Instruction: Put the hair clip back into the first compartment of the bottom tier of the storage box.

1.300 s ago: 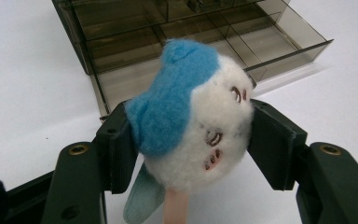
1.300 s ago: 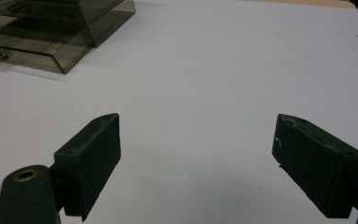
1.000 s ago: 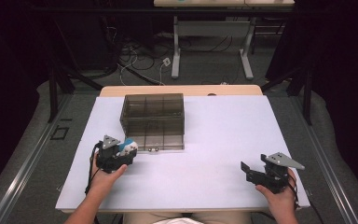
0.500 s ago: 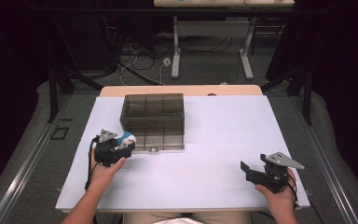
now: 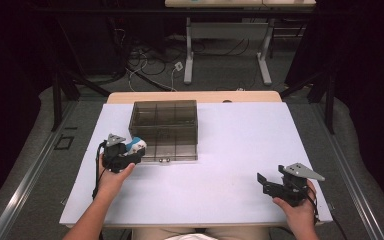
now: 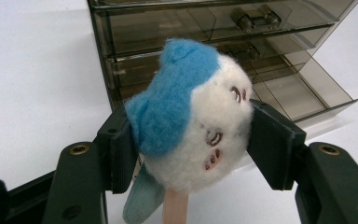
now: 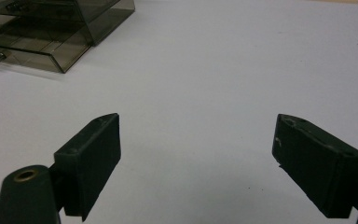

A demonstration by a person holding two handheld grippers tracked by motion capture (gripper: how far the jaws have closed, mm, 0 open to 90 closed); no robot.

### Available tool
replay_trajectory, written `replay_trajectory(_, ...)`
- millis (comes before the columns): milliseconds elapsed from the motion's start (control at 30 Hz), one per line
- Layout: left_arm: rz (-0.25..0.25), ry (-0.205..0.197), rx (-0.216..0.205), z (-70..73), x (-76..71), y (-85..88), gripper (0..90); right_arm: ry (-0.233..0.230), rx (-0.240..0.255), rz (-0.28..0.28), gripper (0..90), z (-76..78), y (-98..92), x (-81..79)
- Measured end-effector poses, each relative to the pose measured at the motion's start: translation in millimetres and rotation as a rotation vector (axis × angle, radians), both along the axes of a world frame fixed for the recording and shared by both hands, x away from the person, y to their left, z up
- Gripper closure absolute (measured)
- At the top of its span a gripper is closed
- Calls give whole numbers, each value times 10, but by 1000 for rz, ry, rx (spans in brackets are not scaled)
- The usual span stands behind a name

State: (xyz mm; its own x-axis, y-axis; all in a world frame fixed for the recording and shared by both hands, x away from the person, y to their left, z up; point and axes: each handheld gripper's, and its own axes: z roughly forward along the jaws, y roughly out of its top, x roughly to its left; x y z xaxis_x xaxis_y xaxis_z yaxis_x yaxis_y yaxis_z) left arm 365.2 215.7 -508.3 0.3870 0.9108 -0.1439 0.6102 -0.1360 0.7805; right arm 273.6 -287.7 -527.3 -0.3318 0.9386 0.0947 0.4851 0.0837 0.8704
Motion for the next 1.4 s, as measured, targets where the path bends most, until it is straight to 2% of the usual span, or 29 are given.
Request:
replay_trajectory(133,13,-2,-28,6,27,39,401,4,-6,0,150,-1,-3,3)
replay_trajectory(167,9,13,-27,16,33,43,402,3,-6,0,150,-3,-4,4)
replay_trajectory(233,8,9,-7,58,46,35,408,-3,1,2,150,-12,-3,12)
replay_trajectory(333,0,-8,-19,98,82,22,408,-2,-2,0,150,-18,-5,17)
replay_trajectory(433,-1,21,0,73,128,11,409,1,-2,0,150,-19,-9,18)
replay_trajectory(700,-21,25,-1,108,230,-22,410,7,0,-6,150,-36,-14,36)
replay_trajectory(767,-20,47,-11,103,279,-26,410,8,0,-8,150,-38,-14,36)
replay_trajectory(867,-24,45,10,130,324,-13,412,18,7,-13,150,-34,-6,30)
replay_trajectory(933,-24,50,-2,152,348,-13,413,22,5,-15,150,-36,-1,29)
replay_trajectory(1000,-24,55,-13,155,370,-1,412,6,0,-18,150,-49,2,37)
replay_trajectory(1067,-19,65,-11,140,393,12,413,18,-5,-14,150,-42,1,30)
replay_trajectory(1167,-11,74,-7,118,422,25,413,11,0,-16,150,-45,10,31)
replay_trajectory(1400,-9,75,-12,107,441,47,413,12,2,-11,150,-44,6,28)
